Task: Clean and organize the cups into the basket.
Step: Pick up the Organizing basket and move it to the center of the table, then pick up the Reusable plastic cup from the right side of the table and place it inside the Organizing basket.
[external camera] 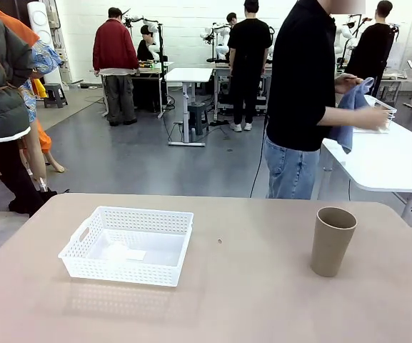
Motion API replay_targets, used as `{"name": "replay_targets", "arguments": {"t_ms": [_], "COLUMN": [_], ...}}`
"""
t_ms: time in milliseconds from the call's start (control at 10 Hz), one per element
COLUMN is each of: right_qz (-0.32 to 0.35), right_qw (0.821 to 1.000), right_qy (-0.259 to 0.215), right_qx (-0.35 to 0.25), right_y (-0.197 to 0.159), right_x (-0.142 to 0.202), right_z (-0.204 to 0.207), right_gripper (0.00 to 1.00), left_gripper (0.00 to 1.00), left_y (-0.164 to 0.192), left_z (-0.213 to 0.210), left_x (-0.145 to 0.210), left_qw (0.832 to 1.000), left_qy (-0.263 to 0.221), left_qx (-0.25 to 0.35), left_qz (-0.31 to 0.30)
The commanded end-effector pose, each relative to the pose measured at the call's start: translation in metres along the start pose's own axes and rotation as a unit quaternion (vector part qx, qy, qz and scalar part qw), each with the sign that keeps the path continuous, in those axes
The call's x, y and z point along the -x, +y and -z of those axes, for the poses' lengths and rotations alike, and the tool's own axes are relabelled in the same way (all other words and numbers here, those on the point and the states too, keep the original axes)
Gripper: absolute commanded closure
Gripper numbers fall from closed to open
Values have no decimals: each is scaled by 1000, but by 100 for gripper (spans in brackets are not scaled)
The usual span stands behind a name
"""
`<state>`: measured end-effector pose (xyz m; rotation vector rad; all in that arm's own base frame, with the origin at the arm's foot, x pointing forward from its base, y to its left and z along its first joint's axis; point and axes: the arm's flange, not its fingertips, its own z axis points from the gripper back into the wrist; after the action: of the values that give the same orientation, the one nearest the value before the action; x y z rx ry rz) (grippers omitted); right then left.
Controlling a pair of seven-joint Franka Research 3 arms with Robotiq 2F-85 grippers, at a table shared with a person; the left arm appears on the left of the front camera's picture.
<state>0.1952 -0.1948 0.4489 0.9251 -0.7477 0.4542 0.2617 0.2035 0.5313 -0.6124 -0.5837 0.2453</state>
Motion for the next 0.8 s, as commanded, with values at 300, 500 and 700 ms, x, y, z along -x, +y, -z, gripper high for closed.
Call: {"name": "replay_targets", "arguments": {"t_ms": [300, 500, 700], "right_qz": [-237, -202, -177], "right_qw": [969, 972, 976], "right_qy": [69, 97, 104], "right_qx": [-30, -69, -71], "right_y": [-8, -31, -47], "right_x": [18, 20, 23], "right_z": [125, 145, 153], "right_gripper": [0, 0, 0], "left_gripper": [0, 0, 0], "left_y": [-93, -101, -97], "left_z": [66, 97, 133], "left_x": [14, 11, 16], "left_qw": [960, 955, 957], "left_qy": [45, 50, 42], "left_qx": [-239, -264, -262], "left_qz": [141, 127, 113]}}
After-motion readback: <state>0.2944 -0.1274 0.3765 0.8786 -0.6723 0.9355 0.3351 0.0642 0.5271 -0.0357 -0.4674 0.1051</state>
